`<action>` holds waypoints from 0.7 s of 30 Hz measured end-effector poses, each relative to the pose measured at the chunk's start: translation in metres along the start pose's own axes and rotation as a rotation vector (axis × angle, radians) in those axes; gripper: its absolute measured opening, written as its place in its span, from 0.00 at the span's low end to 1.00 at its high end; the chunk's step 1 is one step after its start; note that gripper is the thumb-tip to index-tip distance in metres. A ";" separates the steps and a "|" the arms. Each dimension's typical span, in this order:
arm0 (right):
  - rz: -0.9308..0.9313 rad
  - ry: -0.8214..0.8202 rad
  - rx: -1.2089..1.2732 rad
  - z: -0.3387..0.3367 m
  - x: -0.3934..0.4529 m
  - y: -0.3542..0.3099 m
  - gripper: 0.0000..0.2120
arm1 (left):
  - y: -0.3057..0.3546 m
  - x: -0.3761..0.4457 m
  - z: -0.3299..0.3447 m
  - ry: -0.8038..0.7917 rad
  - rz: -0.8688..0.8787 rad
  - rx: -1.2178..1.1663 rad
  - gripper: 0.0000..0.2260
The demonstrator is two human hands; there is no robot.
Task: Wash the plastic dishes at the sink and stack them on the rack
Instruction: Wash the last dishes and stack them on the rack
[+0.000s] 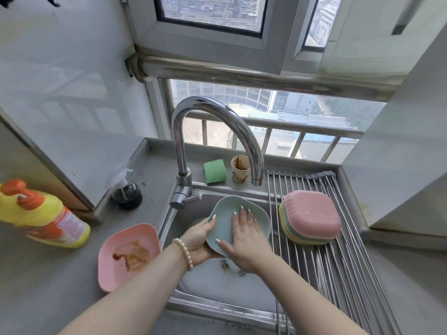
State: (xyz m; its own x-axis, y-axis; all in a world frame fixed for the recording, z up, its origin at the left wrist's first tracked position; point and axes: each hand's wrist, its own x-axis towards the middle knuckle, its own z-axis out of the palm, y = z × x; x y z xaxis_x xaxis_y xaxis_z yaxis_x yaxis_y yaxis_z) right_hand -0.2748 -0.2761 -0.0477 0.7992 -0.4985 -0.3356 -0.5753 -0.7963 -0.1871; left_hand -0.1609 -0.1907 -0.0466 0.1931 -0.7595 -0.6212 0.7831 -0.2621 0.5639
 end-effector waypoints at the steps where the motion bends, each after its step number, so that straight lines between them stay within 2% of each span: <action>1: -0.034 0.001 0.044 0.000 0.005 -0.008 0.39 | -0.002 0.000 0.002 -0.048 -0.033 -0.022 0.14; 3: -0.139 -0.019 0.111 -0.004 0.007 -0.021 0.34 | -0.001 0.001 0.002 -0.103 -0.076 -0.082 0.17; 6: -0.319 -0.158 0.182 -0.003 -0.007 -0.024 0.33 | 0.009 0.001 -0.008 -0.118 -0.100 -0.158 0.23; 9: -0.388 -0.259 0.171 -0.003 -0.027 -0.007 0.32 | 0.017 0.003 -0.026 -0.103 -0.057 -0.003 0.23; 10: -0.395 -0.256 0.081 -0.006 -0.031 0.000 0.36 | 0.016 0.004 -0.030 -0.064 -0.028 0.092 0.22; 12: -0.361 -0.212 -0.100 -0.012 -0.032 0.011 0.52 | 0.013 0.003 -0.033 0.066 0.018 0.270 0.17; 14: -0.201 -0.146 -0.183 -0.012 -0.021 0.012 0.59 | 0.008 -0.001 -0.031 0.122 0.007 0.345 0.13; 16: -0.069 -0.105 -0.107 -0.011 -0.008 -0.001 0.55 | 0.004 -0.003 -0.028 0.083 -0.020 0.327 0.12; 17: -0.062 -0.101 -0.019 -0.010 -0.002 -0.012 0.49 | 0.004 -0.003 -0.028 0.060 -0.024 0.324 0.12; 19: -0.144 -0.139 0.173 -0.009 0.001 -0.036 0.35 | 0.008 -0.001 -0.028 0.028 -0.016 0.315 0.13; 21: -0.203 -0.235 0.394 -0.011 -0.004 -0.049 0.28 | 0.015 0.000 -0.034 0.036 -0.006 0.281 0.16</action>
State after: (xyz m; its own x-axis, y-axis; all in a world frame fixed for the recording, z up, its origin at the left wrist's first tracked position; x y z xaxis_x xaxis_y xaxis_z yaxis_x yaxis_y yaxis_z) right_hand -0.2482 -0.2391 -0.0269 0.8672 -0.2196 -0.4469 -0.4701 -0.6570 -0.5894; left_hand -0.1292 -0.1743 -0.0567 0.2138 -0.7371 -0.6411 0.5909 -0.4250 0.6857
